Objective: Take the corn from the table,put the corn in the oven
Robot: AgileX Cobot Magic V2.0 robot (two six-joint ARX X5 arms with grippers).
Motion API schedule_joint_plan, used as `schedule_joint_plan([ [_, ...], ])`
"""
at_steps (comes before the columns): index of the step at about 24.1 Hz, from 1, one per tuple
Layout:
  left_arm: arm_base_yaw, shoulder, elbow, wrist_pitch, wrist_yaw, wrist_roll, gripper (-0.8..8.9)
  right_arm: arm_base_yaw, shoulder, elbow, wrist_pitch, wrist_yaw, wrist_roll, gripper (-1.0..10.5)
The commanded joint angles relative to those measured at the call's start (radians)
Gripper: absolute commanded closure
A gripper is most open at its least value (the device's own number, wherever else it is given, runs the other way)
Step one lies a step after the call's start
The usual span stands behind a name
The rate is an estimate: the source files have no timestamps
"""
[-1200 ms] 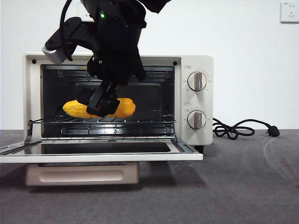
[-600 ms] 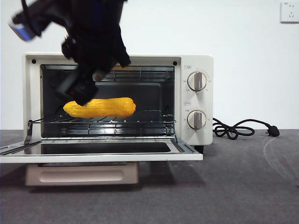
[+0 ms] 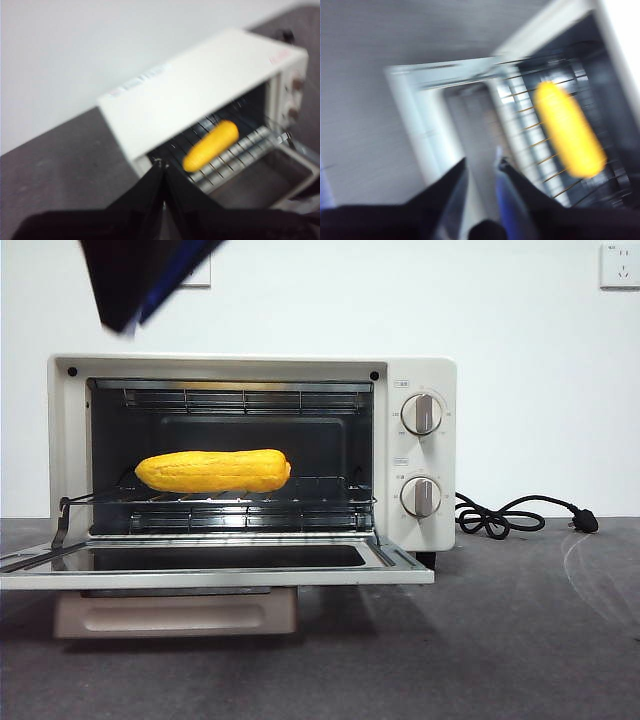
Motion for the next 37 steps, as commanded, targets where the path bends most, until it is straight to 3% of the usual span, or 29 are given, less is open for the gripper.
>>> schedule_joint_plan([
  [1,0.011,0.084,0.000,0.005,0.115,0.060,8.21,0.033,-0.057,0.000,-0.092,-0.052,0.126,9.0],
  [2,0.026,0.120,0.000,0.001,0.169,0.072,8.21,0.045,-0.091,0.000,-0.140,-0.087,0.159,9.5],
  [5,0.132,0.209,-0.002,-0.029,0.288,0.080,8.21,0.065,-0.211,0.000,-0.248,-0.170,0.238,9.6],
  [7,0.255,0.245,-0.005,-0.036,0.440,0.084,8.22,0.066,-0.302,0.000,-0.291,-0.225,0.256,9.6],
  [9,0.411,0.268,-0.014,-0.035,0.657,0.101,8.22,0.066,-0.394,0.000,-0.299,-0.269,0.262,9.6],
  [10,0.503,0.277,-0.029,-0.033,0.787,0.105,8.22,0.066,-0.446,0.000,-0.297,-0.273,0.262,9.6],
  [12,0.608,0.287,-0.062,-0.026,0.929,0.113,8.22,0.064,-0.501,0.000,-0.294,-0.271,0.262,9.6],
  [16,0.800,0.301,-0.183,0.014,1.136,0.114,8.22,0.063,-0.602,0.000,-0.290,-0.231,0.262,9.6],
  [25,1.104,0.306,-0.510,0.197,1.329,0.008,8.22,0.043,-0.713,0.000,-0.292,-0.085,0.262,9.6],
  [30,1.168,0.336,-0.594,0.286,1.326,-0.062,8.21,-0.013,-0.717,0.000,-0.295,-0.085,0.262,9.6],
  [37,1.169,0.487,-0.594,0.383,1.320,-0.122,8.21,-0.070,-0.715,0.000,-0.299,-0.087,0.262,9.6],
])
